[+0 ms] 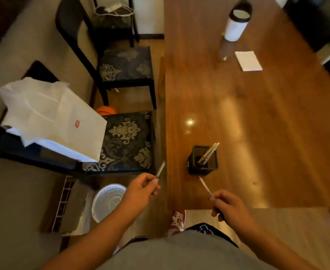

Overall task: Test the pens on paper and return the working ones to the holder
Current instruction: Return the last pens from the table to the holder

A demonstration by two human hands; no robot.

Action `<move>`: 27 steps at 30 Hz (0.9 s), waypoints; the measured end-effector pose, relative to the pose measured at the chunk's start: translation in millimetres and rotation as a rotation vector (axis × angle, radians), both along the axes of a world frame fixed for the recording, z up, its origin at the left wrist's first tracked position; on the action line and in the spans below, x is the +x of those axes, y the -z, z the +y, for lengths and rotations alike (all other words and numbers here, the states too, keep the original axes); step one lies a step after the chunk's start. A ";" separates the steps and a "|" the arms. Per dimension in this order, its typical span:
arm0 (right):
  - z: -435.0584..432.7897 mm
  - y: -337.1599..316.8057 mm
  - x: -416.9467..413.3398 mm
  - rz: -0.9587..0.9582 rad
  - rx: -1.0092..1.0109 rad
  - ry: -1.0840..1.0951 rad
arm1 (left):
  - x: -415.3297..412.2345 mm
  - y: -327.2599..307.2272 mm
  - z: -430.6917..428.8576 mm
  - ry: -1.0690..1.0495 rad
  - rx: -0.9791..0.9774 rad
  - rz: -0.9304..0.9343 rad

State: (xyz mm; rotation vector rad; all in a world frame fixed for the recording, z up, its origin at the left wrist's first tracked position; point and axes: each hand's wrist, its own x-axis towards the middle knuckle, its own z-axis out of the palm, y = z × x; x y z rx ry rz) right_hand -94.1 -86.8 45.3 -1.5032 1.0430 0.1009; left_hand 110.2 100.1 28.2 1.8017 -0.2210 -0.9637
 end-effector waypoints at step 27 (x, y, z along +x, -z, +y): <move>-109.4 -65.0 101.8 -0.401 -0.502 -0.111 | 40.5 -63.8 -170.4 0.178 -0.170 -0.333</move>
